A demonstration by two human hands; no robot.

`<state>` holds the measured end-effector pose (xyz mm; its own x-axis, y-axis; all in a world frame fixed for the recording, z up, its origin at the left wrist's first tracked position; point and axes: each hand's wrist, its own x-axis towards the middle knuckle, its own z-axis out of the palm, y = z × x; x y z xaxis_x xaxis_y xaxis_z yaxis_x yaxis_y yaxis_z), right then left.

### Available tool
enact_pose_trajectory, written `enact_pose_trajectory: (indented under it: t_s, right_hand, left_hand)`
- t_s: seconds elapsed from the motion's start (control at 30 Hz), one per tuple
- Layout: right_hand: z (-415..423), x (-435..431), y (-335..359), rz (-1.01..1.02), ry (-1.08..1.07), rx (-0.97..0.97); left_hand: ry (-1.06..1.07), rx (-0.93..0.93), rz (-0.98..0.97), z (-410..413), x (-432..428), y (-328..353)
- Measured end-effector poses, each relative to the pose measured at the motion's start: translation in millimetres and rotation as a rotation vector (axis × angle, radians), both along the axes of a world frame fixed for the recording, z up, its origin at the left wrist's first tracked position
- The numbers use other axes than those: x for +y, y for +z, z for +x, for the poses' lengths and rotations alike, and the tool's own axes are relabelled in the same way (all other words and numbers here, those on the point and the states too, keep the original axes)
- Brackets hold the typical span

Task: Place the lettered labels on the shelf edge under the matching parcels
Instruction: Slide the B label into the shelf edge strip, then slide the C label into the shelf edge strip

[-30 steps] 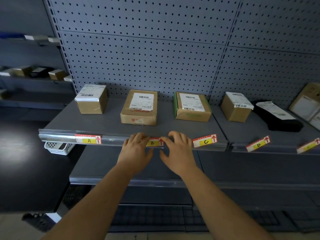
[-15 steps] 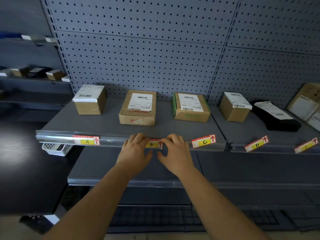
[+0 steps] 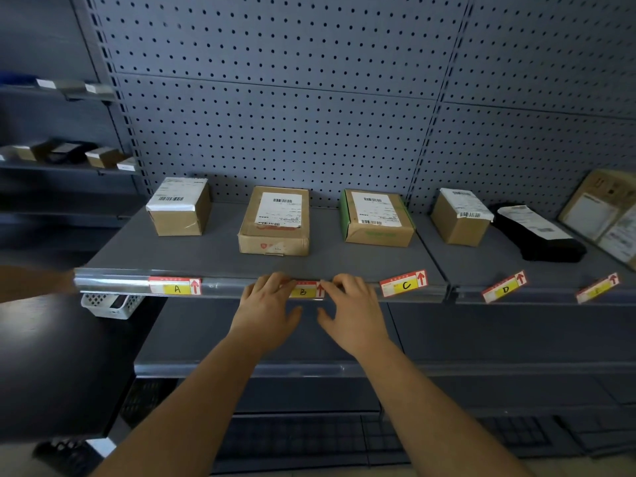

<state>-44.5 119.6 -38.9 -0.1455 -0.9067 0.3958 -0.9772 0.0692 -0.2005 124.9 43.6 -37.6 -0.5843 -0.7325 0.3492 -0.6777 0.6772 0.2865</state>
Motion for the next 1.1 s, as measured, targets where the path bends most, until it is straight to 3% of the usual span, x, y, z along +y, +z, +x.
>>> enact_pose_trajectory:
  t_s: [0.13,0.3,0.53,0.73,1.1]
  right_hand:
    - [1,1,4,0.036,0.01,-0.063]
    - [-22,21,14,-0.084,0.003,-0.229]
    - [-93,62,21,-0.155,0.001,-0.212]
    - [-159,87,16,-0.092,0.034,-0.201]
    - [-191,63,20,-0.065,0.128,-0.106]
  left_hand:
    - [-0.024,0.07,-0.009,3,3,-2]
    - [-0.057,0.143,-0.002,-5,13,3]
    - [-0.029,0.174,0.029,-59,46,11]
    - [0.02,0.144,0.027,-122,76,10]
    - [0.083,0.096,-0.017,-164,87,8]
